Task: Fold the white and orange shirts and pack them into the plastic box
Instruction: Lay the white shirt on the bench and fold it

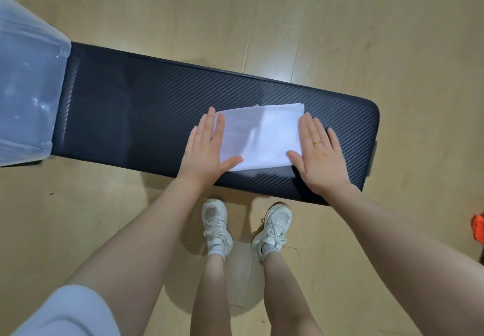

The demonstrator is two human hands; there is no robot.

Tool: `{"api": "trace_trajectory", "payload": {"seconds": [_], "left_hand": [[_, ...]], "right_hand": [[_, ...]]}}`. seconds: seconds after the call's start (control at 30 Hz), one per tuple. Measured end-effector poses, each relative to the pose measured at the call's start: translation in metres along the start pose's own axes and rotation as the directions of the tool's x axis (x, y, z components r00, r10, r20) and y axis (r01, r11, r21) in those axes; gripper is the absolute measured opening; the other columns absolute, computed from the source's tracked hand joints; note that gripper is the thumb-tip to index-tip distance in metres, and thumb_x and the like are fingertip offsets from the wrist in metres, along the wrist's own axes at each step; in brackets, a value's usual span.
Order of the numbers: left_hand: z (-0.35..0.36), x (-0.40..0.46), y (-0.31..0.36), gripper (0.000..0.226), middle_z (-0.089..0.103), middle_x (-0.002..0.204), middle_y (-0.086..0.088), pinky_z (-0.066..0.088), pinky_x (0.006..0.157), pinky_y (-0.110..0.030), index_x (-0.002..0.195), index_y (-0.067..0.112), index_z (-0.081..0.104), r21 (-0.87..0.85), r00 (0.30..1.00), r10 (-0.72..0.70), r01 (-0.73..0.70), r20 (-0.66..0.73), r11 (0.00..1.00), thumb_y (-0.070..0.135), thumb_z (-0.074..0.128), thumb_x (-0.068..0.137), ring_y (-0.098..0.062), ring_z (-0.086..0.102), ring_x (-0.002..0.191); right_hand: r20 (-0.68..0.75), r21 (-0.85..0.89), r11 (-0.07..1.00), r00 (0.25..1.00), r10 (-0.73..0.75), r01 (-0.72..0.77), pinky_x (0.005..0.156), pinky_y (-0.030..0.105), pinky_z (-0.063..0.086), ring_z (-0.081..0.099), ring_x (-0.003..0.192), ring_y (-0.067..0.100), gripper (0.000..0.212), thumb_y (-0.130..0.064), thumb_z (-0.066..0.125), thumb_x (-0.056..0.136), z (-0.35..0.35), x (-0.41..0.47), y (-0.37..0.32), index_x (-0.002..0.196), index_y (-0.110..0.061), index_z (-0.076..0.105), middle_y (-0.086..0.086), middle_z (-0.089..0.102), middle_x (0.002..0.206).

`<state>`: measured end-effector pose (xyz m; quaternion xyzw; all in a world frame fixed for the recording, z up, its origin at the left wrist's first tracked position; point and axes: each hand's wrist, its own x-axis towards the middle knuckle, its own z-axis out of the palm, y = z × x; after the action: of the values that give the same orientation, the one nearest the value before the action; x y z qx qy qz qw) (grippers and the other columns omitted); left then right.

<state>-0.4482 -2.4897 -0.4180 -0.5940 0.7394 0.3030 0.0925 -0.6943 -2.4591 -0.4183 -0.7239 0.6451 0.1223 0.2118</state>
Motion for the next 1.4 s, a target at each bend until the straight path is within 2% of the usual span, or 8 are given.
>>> {"api": "trace_trajectory", "payload": {"seconds": [0.2, 0.3, 0.4, 0.7, 0.87, 1.07, 1.27, 1.4], "left_hand": [[0.000, -0.018, 0.028, 0.089, 0.018, 0.155, -0.007, 0.025, 0.112, -0.040, 0.149, 0.012, 0.010, -0.403, 0.933, -0.338, 0.263, -0.127, 0.876, 0.036, 0.066, 0.083, -0.025, 0.020, 0.141], [-0.005, -0.021, 0.037, 0.064, 0.038, 0.135, -0.007, 0.041, 0.099, -0.041, 0.142, 0.012, 0.027, -0.607, 0.885, -0.457, 0.314, -0.092, 0.730, 0.025, 0.059, 0.088, -0.026, 0.045, 0.119], [-0.010, -0.021, 0.035, 0.043, 0.048, 0.121, -0.003, 0.045, 0.081, -0.031, 0.133, 0.012, 0.040, -0.707, 0.861, -0.508, 0.340, -0.032, 0.620, 0.021, 0.050, 0.092, -0.017, 0.053, 0.094], [-0.003, -0.037, -0.008, 0.029, 0.060, 0.109, 0.000, 0.049, 0.093, -0.039, 0.121, 0.014, 0.054, -0.796, 0.813, -0.582, 0.359, 0.011, 0.487, 0.020, 0.043, 0.095, -0.019, 0.059, 0.099], [-0.022, -0.063, -0.021, 0.024, 0.060, 0.101, 0.003, 0.049, 0.087, -0.034, 0.114, 0.015, 0.056, -0.845, 0.798, -0.602, 0.333, 0.017, 0.418, 0.017, 0.042, 0.095, -0.013, 0.058, 0.087], [-0.092, -0.128, -0.032, 0.019, 0.063, 0.096, 0.008, 0.048, 0.086, -0.030, 0.103, 0.024, 0.057, -0.836, 0.832, -0.555, 0.300, -0.007, 0.459, 0.017, 0.041, 0.095, -0.014, 0.060, 0.094], [-0.182, -0.212, -0.087, 0.019, 0.063, 0.093, 0.004, 0.044, 0.072, -0.017, 0.099, 0.024, 0.057, -0.850, 0.852, -0.519, 0.224, -0.066, 0.477, 0.013, 0.042, 0.096, -0.015, 0.061, 0.091], [-0.225, -0.262, -0.131, 0.023, 0.063, 0.095, -0.001, 0.041, 0.059, -0.003, 0.109, 0.012, 0.059, -0.861, 0.819, -0.565, 0.215, -0.098, 0.462, 0.008, 0.041, 0.095, -0.009, 0.057, 0.080]], "right_hand": [[-0.048, 0.298, 0.926, 0.966, 0.255, -0.230, 0.115, 0.043, 0.019, 0.018, 0.143, 0.033, 0.066, -0.037, 0.048, 0.093, -0.023, -0.010, -0.017, 0.145, -0.005, 0.024, 0.017, 0.015, 0.156], [-0.271, 0.125, 0.981, 0.957, -0.108, 0.146, 0.104, 0.048, 0.033, 0.043, 0.127, 0.040, 0.057, -0.027, 0.060, 0.083, -0.024, -0.018, -0.035, 0.134, -0.006, 0.043, 0.022, 0.039, 0.144], [-0.166, -0.128, 0.899, 0.885, -0.435, 0.418, 0.108, 0.044, 0.023, 0.048, 0.127, 0.035, 0.058, -0.032, 0.059, 0.076, -0.010, -0.012, -0.051, 0.129, -0.010, 0.052, 0.016, 0.047, 0.141], [-0.043, -0.399, 0.850, 0.919, -0.392, 0.344, 0.094, 0.055, 0.044, 0.051, 0.118, 0.048, 0.070, -0.001, 0.064, 0.065, -0.009, 0.027, -0.058, 0.132, -0.015, 0.050, 0.020, 0.053, 0.134], [0.036, 0.105, 0.962, 0.966, -0.256, 0.251, 0.099, 0.041, 0.038, 0.043, 0.129, 0.036, 0.054, -0.007, 0.051, 0.089, -0.047, 0.030, -0.074, 0.140, -0.020, 0.039, 0.012, 0.044, 0.144], [0.226, 0.831, 0.532, 0.973, -0.056, -0.162, 0.088, 0.036, 0.047, 0.056, 0.108, 0.019, 0.034, -0.018, 0.053, 0.093, -0.117, -0.015, -0.132, 0.126, -0.025, 0.049, -0.005, 0.060, 0.116], [0.389, 0.916, 0.124, 0.920, -0.051, -0.380, 0.091, 0.055, 0.050, 0.062, 0.107, 0.032, 0.040, -0.020, 0.064, 0.083, -0.180, -0.055, -0.230, 0.122, -0.024, 0.053, 0.008, 0.064, 0.120], [0.368, 0.917, -0.099, 0.916, -0.161, -0.386, 0.076, 0.045, 0.057, 0.065, 0.102, 0.030, 0.038, -0.011, 0.059, 0.087, -0.207, -0.055, -0.301, 0.123, -0.020, 0.053, 0.009, 0.064, 0.119]]}}
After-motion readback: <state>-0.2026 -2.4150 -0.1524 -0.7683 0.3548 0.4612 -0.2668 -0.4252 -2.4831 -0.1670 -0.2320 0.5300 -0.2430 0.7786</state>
